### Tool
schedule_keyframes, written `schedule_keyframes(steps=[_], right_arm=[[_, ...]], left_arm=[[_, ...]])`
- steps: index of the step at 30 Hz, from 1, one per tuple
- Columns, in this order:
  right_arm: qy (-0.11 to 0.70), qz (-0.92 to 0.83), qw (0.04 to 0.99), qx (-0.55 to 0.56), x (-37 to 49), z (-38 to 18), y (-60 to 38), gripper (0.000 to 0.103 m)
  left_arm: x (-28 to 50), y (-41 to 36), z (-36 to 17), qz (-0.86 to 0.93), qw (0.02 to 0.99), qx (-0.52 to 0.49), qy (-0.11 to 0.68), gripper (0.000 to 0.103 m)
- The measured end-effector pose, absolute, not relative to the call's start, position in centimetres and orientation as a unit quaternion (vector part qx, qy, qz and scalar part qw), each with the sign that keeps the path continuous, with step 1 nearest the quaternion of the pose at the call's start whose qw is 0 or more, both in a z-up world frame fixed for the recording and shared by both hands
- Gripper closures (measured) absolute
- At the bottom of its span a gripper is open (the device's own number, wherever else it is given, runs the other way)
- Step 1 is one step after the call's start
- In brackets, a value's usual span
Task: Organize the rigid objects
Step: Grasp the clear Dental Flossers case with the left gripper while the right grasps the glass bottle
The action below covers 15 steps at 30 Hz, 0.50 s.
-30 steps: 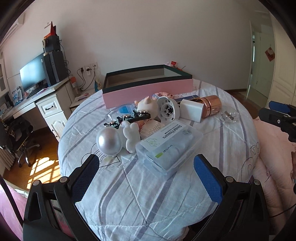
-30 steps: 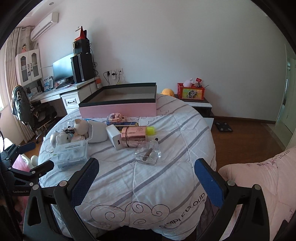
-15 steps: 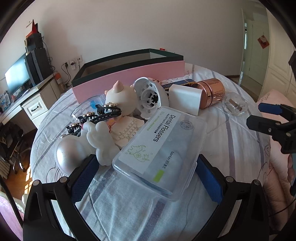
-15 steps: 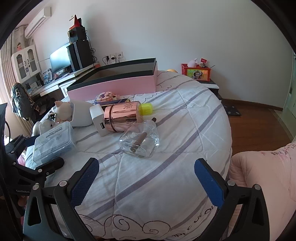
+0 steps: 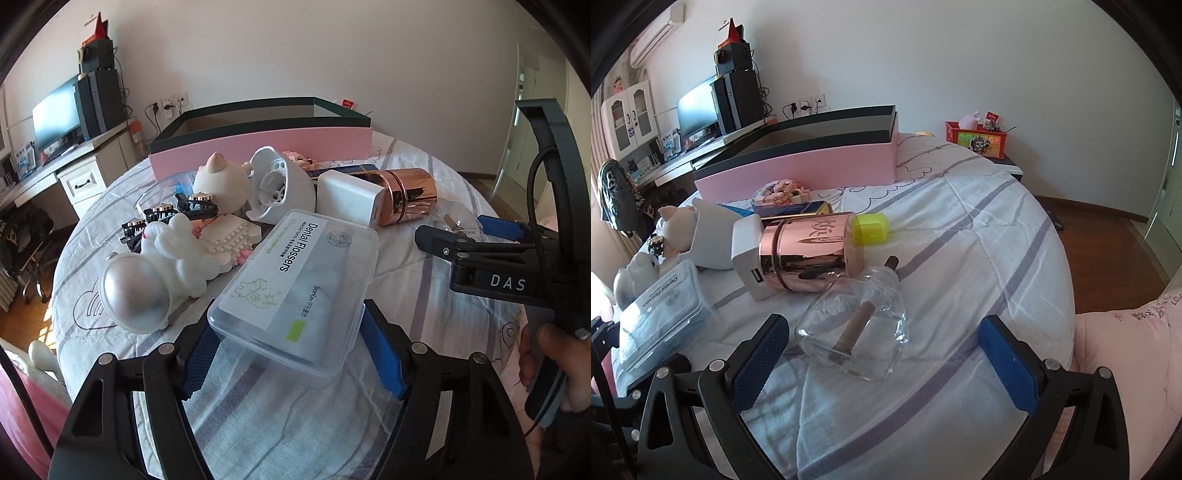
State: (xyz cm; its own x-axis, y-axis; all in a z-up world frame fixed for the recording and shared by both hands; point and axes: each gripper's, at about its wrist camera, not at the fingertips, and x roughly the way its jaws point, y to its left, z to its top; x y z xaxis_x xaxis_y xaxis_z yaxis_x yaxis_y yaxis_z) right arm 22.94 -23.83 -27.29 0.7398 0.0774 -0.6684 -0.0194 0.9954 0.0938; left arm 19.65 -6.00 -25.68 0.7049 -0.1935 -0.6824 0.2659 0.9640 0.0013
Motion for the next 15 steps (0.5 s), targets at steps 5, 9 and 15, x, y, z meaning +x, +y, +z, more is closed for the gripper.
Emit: schedule_keyframes(steps=[5,9,15], right_arm=[[0.352,0.026,0.935,0.033,22.8,-27.3,-24.6,0.031],[0.341,0.038,0.938,0.044,22.3,-27.1,-25.7,0.052],[0.335,0.058,0.939,0.058,22.0,-26.8,-26.4,0.052]], left_arm=[[20.0,-6.9,-25.8,-0.114,0.922,0.052,0.365,0.009],[20.4,-7.8,-26.0,-0.132,0.920,0.059,0.364,0.033],[20.2,-7.8,-25.3,-0.158,0.919,0.048,0.357,0.035]])
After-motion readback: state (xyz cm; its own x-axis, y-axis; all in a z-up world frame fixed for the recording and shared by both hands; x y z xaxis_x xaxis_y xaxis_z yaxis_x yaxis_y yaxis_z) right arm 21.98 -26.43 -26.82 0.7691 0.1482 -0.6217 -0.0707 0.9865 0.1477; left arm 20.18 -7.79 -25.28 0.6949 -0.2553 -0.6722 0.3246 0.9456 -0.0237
